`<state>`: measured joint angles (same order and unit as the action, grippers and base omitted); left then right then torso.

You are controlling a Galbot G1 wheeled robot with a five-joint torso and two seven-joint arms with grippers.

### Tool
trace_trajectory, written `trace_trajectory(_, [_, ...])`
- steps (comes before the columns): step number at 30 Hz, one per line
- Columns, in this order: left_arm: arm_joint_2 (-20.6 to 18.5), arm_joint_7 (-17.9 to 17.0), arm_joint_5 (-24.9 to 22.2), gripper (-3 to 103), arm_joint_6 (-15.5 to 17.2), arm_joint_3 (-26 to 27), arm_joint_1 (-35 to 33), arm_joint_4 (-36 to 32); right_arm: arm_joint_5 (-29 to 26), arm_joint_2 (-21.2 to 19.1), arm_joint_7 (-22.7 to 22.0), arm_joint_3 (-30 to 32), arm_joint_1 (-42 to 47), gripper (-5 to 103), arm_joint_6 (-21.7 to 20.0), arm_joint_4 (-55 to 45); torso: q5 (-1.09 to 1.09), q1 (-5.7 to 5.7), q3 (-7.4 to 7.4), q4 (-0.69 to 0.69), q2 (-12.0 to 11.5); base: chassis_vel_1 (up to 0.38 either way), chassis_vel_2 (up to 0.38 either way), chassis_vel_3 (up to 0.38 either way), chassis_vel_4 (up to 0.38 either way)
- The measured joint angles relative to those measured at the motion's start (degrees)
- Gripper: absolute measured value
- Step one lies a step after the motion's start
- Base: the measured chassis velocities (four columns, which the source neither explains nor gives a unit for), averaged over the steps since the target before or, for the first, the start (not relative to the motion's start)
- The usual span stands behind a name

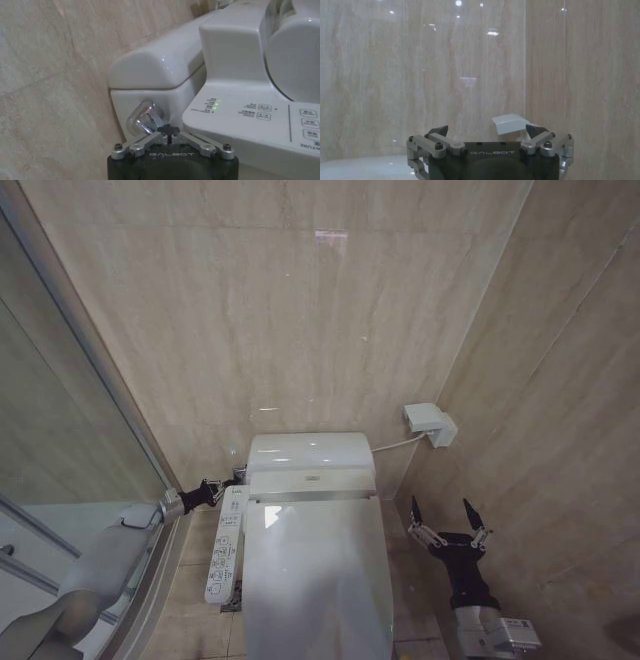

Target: Open the toilet lid, clean the toilet bowl with a toilet brush, close the toilet lid, and flush.

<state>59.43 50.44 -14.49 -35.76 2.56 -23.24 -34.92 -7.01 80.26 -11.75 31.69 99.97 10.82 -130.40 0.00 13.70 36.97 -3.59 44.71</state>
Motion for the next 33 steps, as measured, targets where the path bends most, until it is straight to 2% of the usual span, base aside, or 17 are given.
trace_trajectory(17, [-0.12, 0.22, 0.06, 0, 0.01, 1.13, -0.80, -0.48, 0.00, 0.00, 0.00, 0.00, 0.00, 100, 0.00, 0.00, 0.00, 0.00, 0.00, -0.03, 0.00, 0.000, 0.000, 0.000, 0.000])
trace_trajectory(28, [-2.40, -1.60, -0.17, 0, 1.95, 9.41, -9.59, -6.40, 0.00, -0.01, 0.00, 0.00, 0.00, 100, 0.00, 0.00, 0.00, 0.00, 0.00, -0.01, 0.00, 0.000, 0.000, 0.000, 0.000])
trace_trajectory(33, [-3.25, -3.41, -1.51, 0, 2.56, 17.05, -16.31, -10.51, 0.00, 0.00, 0.02, 0.00, 0.00, 100, 0.00, 0.00, -0.02, -0.01, 0.00, -0.01, 0.00, 0.000, 0.000, 0.000, 0.000])
